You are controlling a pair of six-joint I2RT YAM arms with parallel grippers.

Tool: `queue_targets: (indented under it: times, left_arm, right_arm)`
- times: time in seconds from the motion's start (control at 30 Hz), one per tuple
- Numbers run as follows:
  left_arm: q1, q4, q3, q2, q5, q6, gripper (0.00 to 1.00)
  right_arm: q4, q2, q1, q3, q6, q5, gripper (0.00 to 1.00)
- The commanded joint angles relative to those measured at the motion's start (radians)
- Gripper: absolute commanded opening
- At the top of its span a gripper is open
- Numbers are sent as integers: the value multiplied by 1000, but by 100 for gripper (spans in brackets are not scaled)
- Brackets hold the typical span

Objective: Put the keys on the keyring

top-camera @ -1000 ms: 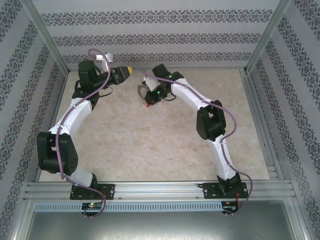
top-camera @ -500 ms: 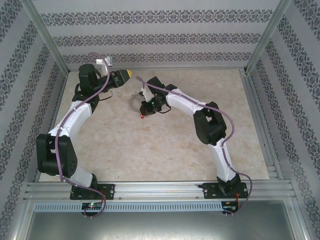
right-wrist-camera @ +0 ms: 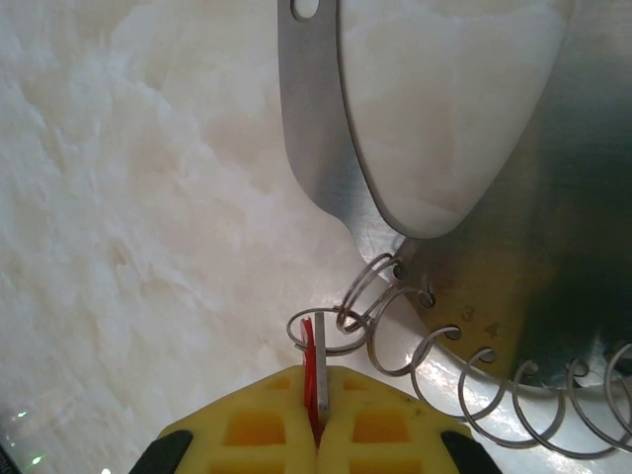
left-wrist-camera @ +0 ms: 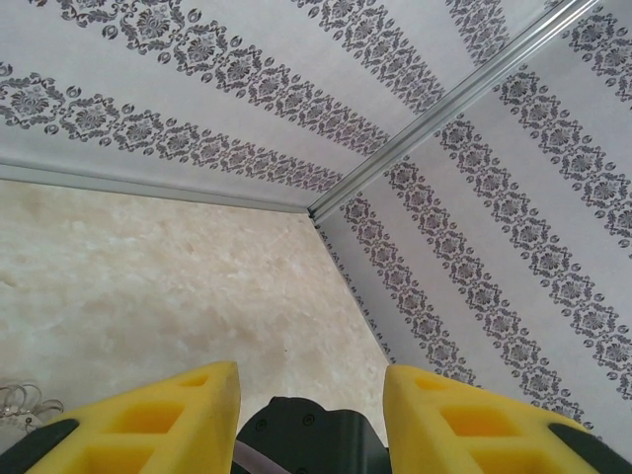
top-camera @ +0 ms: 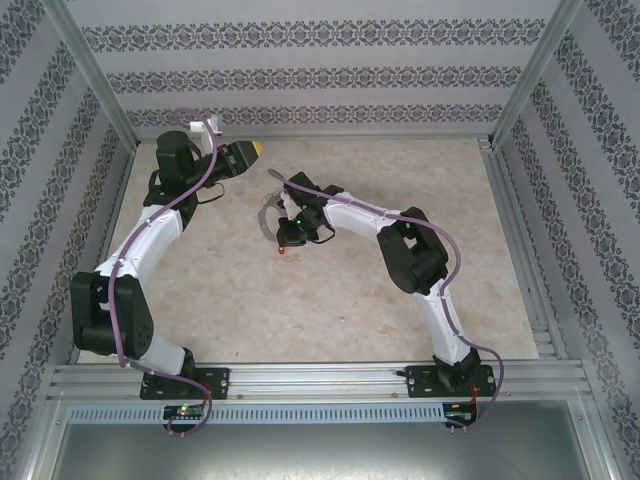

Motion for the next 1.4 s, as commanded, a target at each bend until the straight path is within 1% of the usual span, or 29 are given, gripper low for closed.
queue_targets:
  times: [0.0,0.1,0.2,0.27,0.33,0.4,0.47,0.57,0.67,0.83,0.93,1.13,1.23,1.27,1.37]
  left_arm:
    - [11,54,-18,-39,0,-22,43]
    - [11,55,-25,-52,-12,-26,43]
    - [11,53,-34,-74,-48,-36,43]
    - [13,67,-47,-96,-88,-58,46]
    - [12,79,-53,-113,-117,-72,48]
    - [12,78,-49,-126,-141,-80,48]
    - [12,74,-46,-137,-169,-84,49]
    - [14,73,-42,-145,-196,-92,49]
    - [15,81,-39,-148,-204,-102,49]
    - [15,92,-39,-150,-208,-105,49]
    - [17,89,-36,-149,-210,-103,50]
    - [17,81,-25,-148,-207,-90,50]
    - [18,76,-20,-149,-206,-82,52]
    - [18,75,-19,-151,-207,-80,53]
    - [18,55,-12,-159,-212,-62,59]
  right_arm:
    - [-19,-6,25,-11,20,53,0]
    - [-49,2,46,-4,14,82,0]
    - [-47,4,60,-12,18,89,0]
    - [-45,6,68,-17,28,95,0]
    - [-39,4,76,-23,37,97,4]
    - [-37,1,84,-23,41,97,12]
    - [-31,-5,93,-22,48,96,25]
    - [-10,-15,108,-22,64,76,37]
    - [14,-25,123,-17,73,45,42]
    - [81,-47,132,-34,89,-11,46]
    - [94,-67,131,-63,95,-10,47]
    - [133,-173,125,-191,95,19,54]
    - [138,-233,119,-260,86,34,60]
    - [139,-255,114,-291,83,42,64]
    - [154,-333,92,-390,74,65,72]
